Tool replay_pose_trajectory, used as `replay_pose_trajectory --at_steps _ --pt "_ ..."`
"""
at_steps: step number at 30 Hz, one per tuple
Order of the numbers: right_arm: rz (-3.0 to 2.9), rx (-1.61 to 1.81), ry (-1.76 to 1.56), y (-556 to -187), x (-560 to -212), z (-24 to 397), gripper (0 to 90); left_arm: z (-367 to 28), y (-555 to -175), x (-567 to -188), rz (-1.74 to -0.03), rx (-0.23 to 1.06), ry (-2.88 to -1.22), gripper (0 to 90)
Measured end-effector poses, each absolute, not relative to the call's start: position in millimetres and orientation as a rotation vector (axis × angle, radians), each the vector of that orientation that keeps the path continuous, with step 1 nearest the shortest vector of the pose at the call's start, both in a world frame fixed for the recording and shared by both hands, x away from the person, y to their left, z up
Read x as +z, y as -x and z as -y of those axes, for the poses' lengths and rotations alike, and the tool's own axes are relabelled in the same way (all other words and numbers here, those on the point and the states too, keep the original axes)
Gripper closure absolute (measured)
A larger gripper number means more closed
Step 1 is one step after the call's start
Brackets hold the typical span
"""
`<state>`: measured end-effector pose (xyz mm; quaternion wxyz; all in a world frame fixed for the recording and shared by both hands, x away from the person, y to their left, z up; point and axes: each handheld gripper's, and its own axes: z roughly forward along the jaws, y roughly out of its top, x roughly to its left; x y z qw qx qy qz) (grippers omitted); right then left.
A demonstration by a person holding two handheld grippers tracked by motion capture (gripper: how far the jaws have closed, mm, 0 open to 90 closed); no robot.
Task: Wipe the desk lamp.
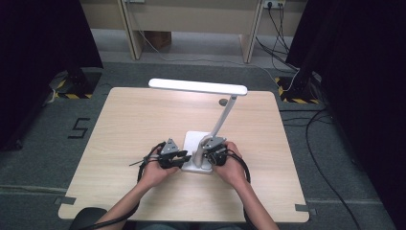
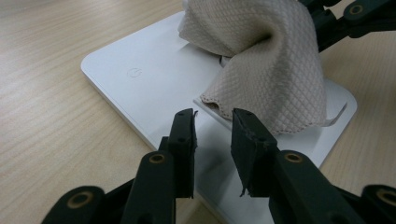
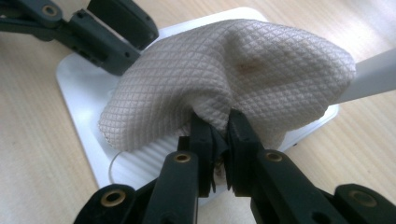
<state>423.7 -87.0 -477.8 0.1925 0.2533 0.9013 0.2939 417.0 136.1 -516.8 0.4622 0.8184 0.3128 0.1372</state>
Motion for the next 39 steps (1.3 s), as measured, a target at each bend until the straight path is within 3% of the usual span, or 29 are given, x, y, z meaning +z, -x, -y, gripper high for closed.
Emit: replay_pose_trajectory --at_steps 19,27,32,39 --pt "-2.649 0.893 -0.668 -378.5 -472.9 89.5 83.3 -135.7 -417.5 -516.5 -0.773 0.328 -2.010 68.7" --pt "-2.645 0.908 -0.647 -373.9 -469.8 90.0 83.0 -137.1 -418.1 -513.8 -0.799 0.312 -2.011 58.0" --pt "-2.629 0.921 -0.669 -375.7 -471.2 90.8 82.8 -145.2 -413.1 -488.4 -0.832 0.290 -1.951 50.6" --pt "-2.623 0.921 -0.671 -380.1 -471.6 89.4 82.6 -138.2 -394.9 -456.5 -0.700 0.183 -1.969 40.5"
